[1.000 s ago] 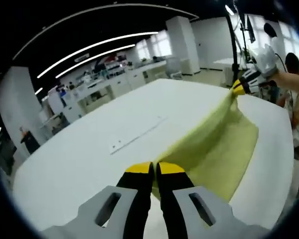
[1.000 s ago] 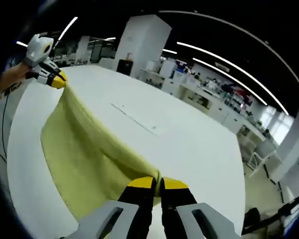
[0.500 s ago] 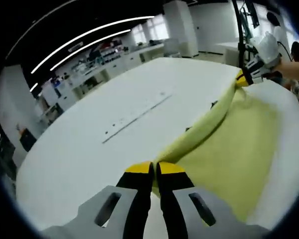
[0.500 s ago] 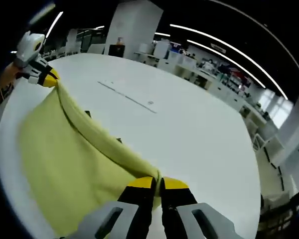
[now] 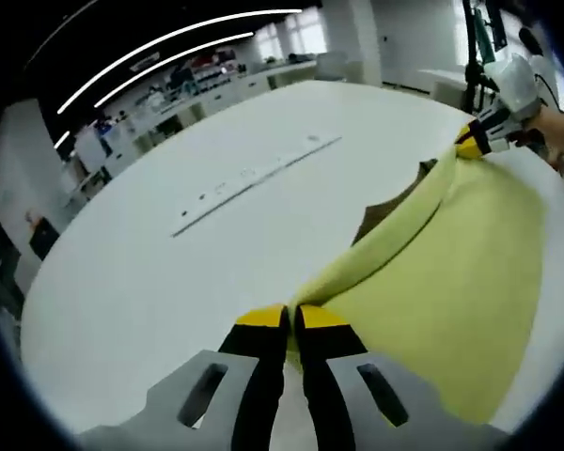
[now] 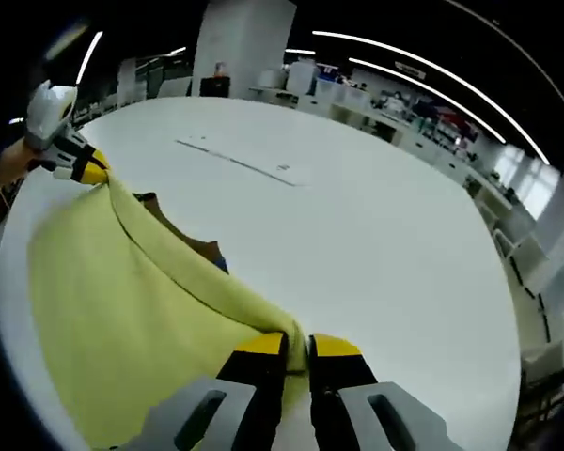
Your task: Fold the garment on the visible template until the final outline fits inside the template.
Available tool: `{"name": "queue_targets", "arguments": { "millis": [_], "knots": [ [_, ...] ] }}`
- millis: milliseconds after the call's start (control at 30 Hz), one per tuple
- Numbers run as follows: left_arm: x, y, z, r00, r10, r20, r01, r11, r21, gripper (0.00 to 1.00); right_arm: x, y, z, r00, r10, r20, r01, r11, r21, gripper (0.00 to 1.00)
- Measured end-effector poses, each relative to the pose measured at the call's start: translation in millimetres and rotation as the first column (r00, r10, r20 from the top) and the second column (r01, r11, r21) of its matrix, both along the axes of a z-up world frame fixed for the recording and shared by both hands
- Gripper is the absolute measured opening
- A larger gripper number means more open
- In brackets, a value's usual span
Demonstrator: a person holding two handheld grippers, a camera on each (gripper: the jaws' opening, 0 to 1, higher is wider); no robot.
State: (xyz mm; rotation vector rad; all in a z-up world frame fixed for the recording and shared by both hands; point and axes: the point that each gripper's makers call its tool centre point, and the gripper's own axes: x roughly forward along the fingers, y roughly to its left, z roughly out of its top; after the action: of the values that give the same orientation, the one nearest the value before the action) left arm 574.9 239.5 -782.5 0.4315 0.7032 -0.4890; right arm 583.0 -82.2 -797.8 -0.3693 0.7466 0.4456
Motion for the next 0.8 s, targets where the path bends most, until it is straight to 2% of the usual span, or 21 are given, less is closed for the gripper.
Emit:
{"name": "queue_targets", "arguments": {
  "millis": [67, 133, 167, 200, 300, 367, 467, 600, 667, 733, 800],
  "knots": [
    [-0.7, 2.9, -0.9, 1.000, -0.005, -0.002, 0.006, 1.000, 0.020, 0.04, -0.4, -0.4, 0.5, 1.000, -0.001, -0.003, 0.002, 1.000, 0.007, 0.07],
    [-2.1, 6.4, -4.1, 0.999, 0.019, -0.035, -0.019, 1.000, -0.003, 0.06, -1.3, -1.6, 0.7, 1.000, -0.009, -0.012, 0.009, 1.000, 0.023, 0.09],
    [-2.1, 5.4, -2.2, 0.999, 0.024, -0.035, -0.025, 0.999, -0.024, 0.06, -2.7, -1.0, 1.5, 1.000, -0.005, -0.019, 0.006, 0.999, 0.035, 0.11],
    [-1.0, 5.3, 1.8, 1.000, 0.015, -0.018, -0.015, 0.999, -0.037, 0.06, -3.3, -1.3, 2.1, 1.000, -0.001, -0.020, 0.002, 0.999, 0.036, 0.13],
    [-0.5, 7.8, 5.6, 1.000, -0.021, 0.002, 0.021, 1.000, -0.014, 0.10, -7.8, -2.0, 4.3, 0.999, 0.035, -0.026, -0.034, 0.999, 0.024, 0.24],
    [-3.3, 6.2, 9.0, 0.998, -0.060, 0.020, 0.060, 0.998, -0.002, 0.14, -10.5, -1.3, 6.0, 0.998, 0.052, -0.031, -0.051, 0.998, 0.027, 0.28],
    [-6.5, 7.0, 7.4, 0.994, -0.104, 0.024, 0.103, 0.994, 0.034, 0.19, -12.3, -4.1, 7.7, 0.994, 0.113, -0.013, -0.113, 0.993, -0.043, 0.31],
    [-9.5, 2.3, -0.8, 0.984, -0.180, 0.014, 0.178, 0.980, 0.082, 0.23, -6.5, -6.2, 11.1, 0.985, 0.171, 0.033, -0.165, 0.977, -0.137, 0.24],
    [-8.6, 2.5, -4.1, 0.974, -0.224, 0.018, 0.219, 0.963, 0.158, 0.22, -2.8, -3.1, 12.5, 0.979, 0.196, 0.052, -0.186, 0.970, -0.155, 0.19],
    [-4.2, 3.2, -6.0, 0.974, -0.224, 0.030, 0.215, 0.959, 0.185, 0.17, -0.7, -1.5, 12.0, 0.977, 0.204, 0.059, -0.193, 0.968, -0.160, 0.13],
    [2.2, 4.0, -5.6, 0.977, -0.209, 0.045, 0.196, 0.960, 0.201, 0.10, 5.2, -3.3, 11.1, 0.982, 0.172, 0.073, -0.160, 0.976, -0.146, 0.07]
  ]
}}
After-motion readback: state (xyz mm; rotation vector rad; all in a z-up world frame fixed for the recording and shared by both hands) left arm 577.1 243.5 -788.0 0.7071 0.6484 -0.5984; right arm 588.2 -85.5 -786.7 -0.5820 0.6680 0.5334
